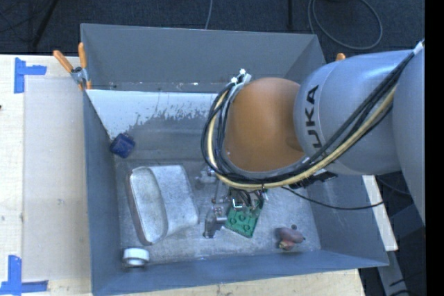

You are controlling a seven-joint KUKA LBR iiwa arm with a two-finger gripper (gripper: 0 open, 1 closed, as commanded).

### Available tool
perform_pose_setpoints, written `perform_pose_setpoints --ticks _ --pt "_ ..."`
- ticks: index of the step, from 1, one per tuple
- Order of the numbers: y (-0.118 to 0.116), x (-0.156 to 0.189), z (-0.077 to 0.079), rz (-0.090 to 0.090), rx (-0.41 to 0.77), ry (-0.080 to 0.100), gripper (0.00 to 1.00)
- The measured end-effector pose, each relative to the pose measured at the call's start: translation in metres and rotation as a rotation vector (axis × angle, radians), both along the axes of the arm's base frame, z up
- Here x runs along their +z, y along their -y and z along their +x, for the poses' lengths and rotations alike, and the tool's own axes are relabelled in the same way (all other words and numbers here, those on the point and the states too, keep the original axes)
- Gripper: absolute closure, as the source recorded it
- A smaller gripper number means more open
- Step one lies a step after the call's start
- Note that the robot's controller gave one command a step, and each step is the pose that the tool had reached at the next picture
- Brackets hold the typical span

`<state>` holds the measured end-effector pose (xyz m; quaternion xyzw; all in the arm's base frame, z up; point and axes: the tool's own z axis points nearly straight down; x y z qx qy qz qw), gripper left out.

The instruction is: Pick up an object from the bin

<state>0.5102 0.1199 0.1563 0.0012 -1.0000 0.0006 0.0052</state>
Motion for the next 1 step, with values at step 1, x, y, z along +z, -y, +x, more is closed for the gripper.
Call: perform_pose_setpoints --ticks 1 --pt "0.0727 -0.0399 -0.0069 0.001 0.399 0.003 0.00"
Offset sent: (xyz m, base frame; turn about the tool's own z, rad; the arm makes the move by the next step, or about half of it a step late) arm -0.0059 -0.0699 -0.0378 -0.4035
